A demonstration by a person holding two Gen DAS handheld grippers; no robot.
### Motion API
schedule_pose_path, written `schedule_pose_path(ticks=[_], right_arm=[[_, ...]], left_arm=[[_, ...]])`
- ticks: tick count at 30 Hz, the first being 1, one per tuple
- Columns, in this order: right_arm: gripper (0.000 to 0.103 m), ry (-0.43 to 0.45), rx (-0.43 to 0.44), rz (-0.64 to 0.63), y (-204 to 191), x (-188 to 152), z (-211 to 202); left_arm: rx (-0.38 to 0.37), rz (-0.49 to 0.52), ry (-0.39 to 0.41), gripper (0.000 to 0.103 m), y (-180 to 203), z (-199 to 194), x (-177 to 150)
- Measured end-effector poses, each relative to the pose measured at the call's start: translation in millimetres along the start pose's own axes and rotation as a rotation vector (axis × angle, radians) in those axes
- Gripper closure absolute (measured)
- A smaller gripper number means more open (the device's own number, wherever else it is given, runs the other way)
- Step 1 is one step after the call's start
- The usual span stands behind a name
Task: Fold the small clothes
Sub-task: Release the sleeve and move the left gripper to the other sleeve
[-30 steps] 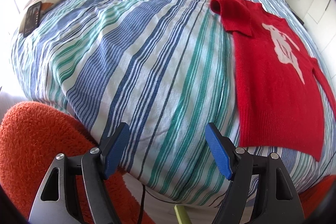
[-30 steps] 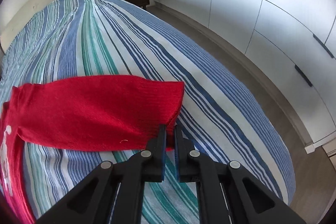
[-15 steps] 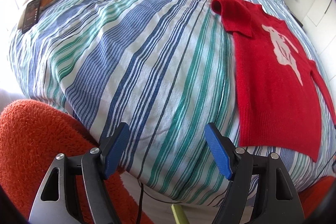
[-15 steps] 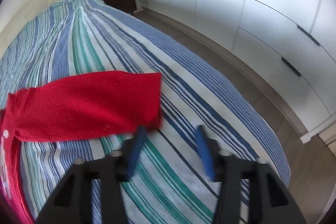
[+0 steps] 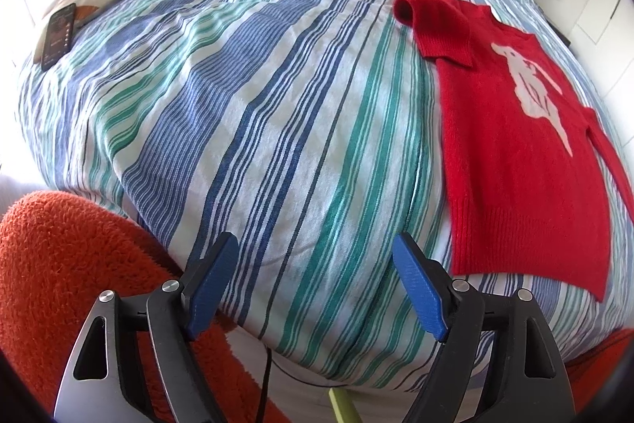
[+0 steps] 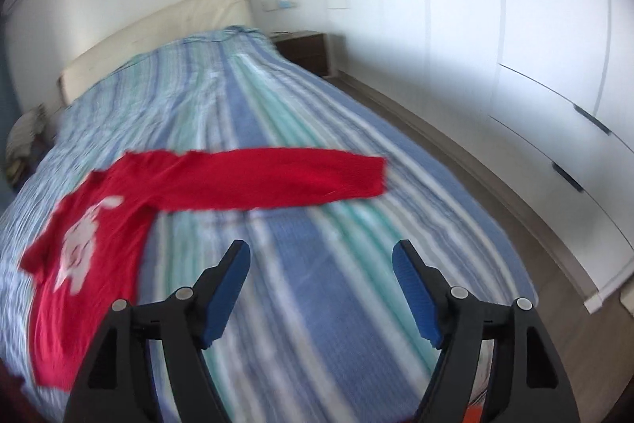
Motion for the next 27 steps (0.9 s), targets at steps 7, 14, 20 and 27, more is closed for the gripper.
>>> schedule_pose_path(ticks=[7, 14, 20, 27], right_arm=[[0.019, 0.012, 0.174, -0.082, -70, -32, -27], [0.019, -0.047, 0.193, -0.127, -82, -48, -12], [0.019, -0.057, 0.189, -0.098, -77, -49, -11], [0.019, -0.058, 0.195, -0.108, -81, -50, -12]], left_arm=[[0.004, 0.005, -0.005, 0.020, 0, 2, -2], [0.012, 0.018, -0.006, 0.019, 2, 3, -3], [0.017, 0.011, -0.006, 0.018, 0, 3, -4], [0.024, 0.039, -0.001, 0.018, 4, 2, -5]])
Point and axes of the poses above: each gripper's, at about its wrist camera, not at the fingertips, and z roughly the way its jaws point, y to its right, x to its top, the point moved 4 cm from there along z, roughly the way its jaws point, and after that the axes turned 10 degrees about y, right-handed, at the moved point
